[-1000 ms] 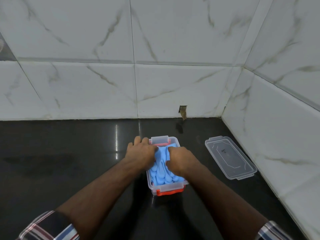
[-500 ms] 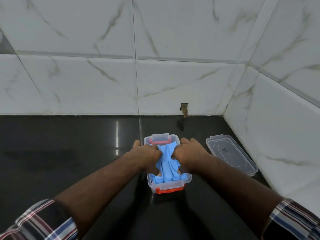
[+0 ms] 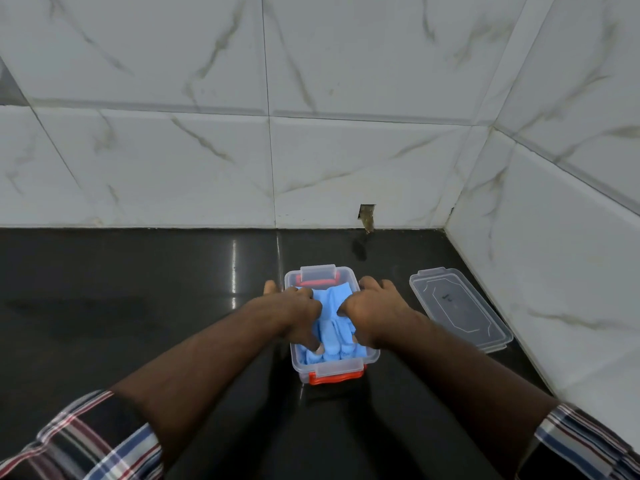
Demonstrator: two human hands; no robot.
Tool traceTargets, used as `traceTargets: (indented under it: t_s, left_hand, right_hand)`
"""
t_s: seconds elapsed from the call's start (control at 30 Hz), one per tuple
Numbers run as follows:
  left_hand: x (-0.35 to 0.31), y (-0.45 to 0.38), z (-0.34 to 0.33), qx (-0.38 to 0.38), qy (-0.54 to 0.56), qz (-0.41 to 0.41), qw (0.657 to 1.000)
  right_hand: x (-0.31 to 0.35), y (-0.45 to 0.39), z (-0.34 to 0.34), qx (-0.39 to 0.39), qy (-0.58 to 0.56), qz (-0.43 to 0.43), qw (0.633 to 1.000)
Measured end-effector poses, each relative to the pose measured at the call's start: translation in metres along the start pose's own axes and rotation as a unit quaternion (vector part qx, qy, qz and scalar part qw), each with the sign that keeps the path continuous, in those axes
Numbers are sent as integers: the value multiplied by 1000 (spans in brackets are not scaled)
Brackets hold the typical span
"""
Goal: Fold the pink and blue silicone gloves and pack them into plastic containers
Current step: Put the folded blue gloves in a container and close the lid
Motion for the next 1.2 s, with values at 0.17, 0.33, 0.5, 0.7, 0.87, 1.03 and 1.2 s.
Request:
traceTargets:
  t_s: [0.17,0.33,0.5,0.7,0.87,1.03,1.2]
  left_hand:
    - [9,8,20,-2,-23,11,1000]
    - [-2,2,9,-7,-91,9,996]
    - [-8,-6,-8,-69,-101,20,992]
    - [0,-6,-2,-71,-70,21,995]
    - [-21,-5,23,-196,14,45,979]
    - [-76,-25,43,-275,113,16,955]
    - [-139,-45,60,-251,149,-16,956]
  right_hand:
    - [8,2,16,-37,-19,25,999]
    - [27,4,-1,-13,31,55,998]
    - [32,4,-9,-39,31,54,997]
    - [29,8,-1,-39,-56,24,997]
    - [8,24,14,-169,-243,-14,955]
    - [-42,43,8,-183,-259,-101,943]
    - [-94,63,-25,-138,-277,-217,926]
Point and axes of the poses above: each hand's wrist, its own y-axis away from the middle knuckle, its own z-axis out of the back of the hand, x = y × z, the point moved 3 cm from there along -y, towards the middle knuckle, and after that the axes turned 12 degrees about -y, right-handed, at the moved point
